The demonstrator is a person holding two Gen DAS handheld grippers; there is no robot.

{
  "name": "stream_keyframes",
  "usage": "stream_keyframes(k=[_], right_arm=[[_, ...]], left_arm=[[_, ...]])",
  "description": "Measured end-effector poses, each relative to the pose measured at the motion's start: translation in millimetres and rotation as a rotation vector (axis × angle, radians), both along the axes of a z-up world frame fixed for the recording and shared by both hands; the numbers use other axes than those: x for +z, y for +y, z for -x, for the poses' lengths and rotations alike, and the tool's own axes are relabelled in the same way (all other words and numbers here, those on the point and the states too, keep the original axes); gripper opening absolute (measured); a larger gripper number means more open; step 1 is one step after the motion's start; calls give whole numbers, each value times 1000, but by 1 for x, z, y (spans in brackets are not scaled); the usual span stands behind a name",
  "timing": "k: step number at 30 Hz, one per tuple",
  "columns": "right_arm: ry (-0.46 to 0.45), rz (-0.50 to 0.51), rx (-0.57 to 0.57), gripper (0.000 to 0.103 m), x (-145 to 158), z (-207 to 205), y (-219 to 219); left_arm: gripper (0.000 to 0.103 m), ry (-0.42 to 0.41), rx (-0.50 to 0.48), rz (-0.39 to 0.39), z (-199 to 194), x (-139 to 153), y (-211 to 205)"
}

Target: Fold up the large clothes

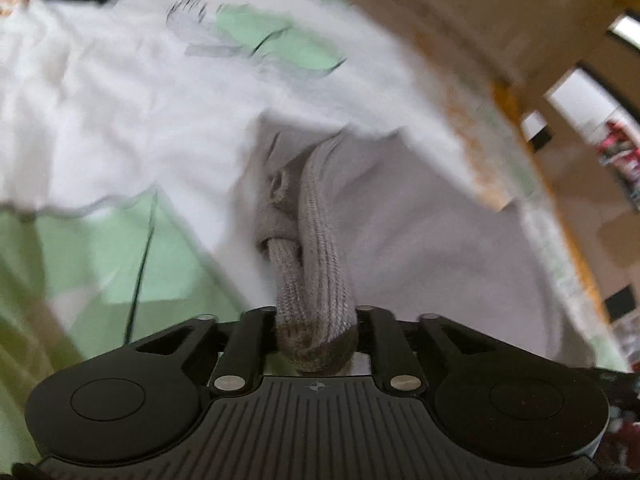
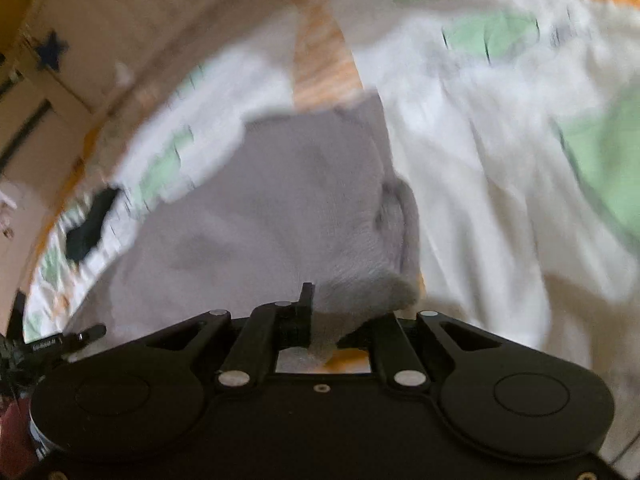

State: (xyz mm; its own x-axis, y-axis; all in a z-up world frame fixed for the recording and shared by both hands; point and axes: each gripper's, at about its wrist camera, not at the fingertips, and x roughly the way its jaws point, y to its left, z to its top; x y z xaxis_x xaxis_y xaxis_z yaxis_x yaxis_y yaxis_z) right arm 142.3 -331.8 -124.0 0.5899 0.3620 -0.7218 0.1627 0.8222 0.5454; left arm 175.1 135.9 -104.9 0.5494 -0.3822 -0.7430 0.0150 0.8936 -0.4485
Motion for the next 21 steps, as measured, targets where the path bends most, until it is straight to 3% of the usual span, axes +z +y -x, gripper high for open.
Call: stream_keyframes(k=[1, 3, 5, 7, 12, 14, 18, 21], right_arm=[[32, 2, -4, 26, -8, 0, 0], [59, -11, -20, 27, -16, 1, -3], [47, -24, -49, 51, -10, 5, -8], [18, -19, -64, 67, 2, 12, -12], [-110, 70, -44, 69, 36, 28, -5], [-183, 117, -11, 80, 47, 24, 4], [-291, 198, 82, 80, 53, 1, 33], [-321, 212, 148, 80, 48, -29, 58]], left_arm=[[25, -4, 14, 0, 0, -5, 2], [27, -24, 42, 9, 3, -1, 4], [29, -75, 75, -37, 11, 14, 3], [29, -151, 94, -58, 21, 33, 4], [49, -296, 50, -138, 28, 67, -14], [54, -330, 4, -172, 20, 71, -31], [64, -328, -73, -159, -7, 64, -64], [65, -301, -120, -172, -28, 53, -91]])
